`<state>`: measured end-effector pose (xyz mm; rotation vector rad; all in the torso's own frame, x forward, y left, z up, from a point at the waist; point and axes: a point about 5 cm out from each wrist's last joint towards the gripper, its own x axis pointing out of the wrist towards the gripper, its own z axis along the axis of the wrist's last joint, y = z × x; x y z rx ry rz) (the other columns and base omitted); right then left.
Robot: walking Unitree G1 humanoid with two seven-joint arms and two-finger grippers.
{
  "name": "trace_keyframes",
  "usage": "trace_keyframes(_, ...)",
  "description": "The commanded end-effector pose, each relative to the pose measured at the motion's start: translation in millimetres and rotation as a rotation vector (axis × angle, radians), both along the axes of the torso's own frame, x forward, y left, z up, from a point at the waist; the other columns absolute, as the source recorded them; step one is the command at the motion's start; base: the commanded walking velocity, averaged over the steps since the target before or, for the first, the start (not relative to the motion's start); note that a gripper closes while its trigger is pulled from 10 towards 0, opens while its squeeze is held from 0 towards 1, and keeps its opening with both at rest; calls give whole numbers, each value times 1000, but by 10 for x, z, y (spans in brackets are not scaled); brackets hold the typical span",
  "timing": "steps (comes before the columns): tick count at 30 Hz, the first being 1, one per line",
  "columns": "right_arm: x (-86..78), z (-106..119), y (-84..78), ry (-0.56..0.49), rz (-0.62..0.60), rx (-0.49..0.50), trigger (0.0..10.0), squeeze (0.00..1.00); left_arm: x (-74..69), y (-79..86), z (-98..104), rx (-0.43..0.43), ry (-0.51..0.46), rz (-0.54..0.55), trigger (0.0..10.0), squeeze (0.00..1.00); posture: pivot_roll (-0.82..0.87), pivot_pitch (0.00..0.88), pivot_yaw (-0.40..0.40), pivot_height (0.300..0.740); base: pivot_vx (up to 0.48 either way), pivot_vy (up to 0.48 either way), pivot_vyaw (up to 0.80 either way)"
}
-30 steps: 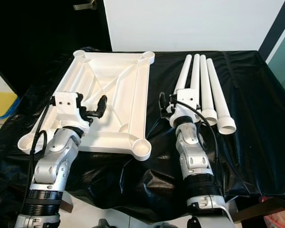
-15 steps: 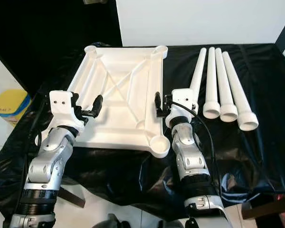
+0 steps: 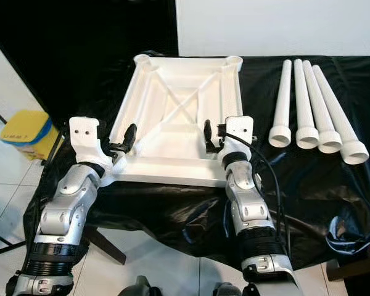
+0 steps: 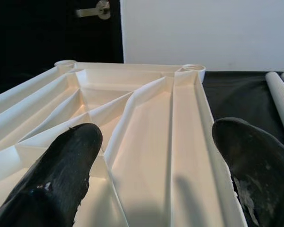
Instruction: Building children table
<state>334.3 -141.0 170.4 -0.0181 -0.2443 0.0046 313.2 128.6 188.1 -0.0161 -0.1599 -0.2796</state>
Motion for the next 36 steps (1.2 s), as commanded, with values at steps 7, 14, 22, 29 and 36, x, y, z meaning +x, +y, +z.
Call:
trace_keyframes(7, -7, -11, -119, -1, -62, 2, 10000, 0, 30, -121, 56, 28, -27, -38, 10000, 0, -54, 57, 34, 740, 0, 0, -59)
trace_keyframes(14, -13, -15, -137, 1, -63, 2, 10000, 0, 52, -121, 64, 30, -33, -35, 10000, 0, -59, 47, 36, 740, 0, 0, -774)
trace_keyframes(22, -12, 0, -145, -11, -57, -10, 10000, 0, 59, -125, 75, 36, -44, -37, 10000, 0, -61, 43, 34, 740, 0, 0, -449)
trace_keyframes(29, -1, -7, -171, -10, -73, -23, 10000, 0, 27, -152, 65, 23, -34, -108, 10000, 0, -58, 46, 30, 740, 0, 0, 0)
trace_keyframes(36, 23, -8, -244, 0, -117, -23, 10000, 0, 7, -188, 63, 26, -33, -156, 10000, 0, -55, 52, 27, 740, 0, 0, 0)
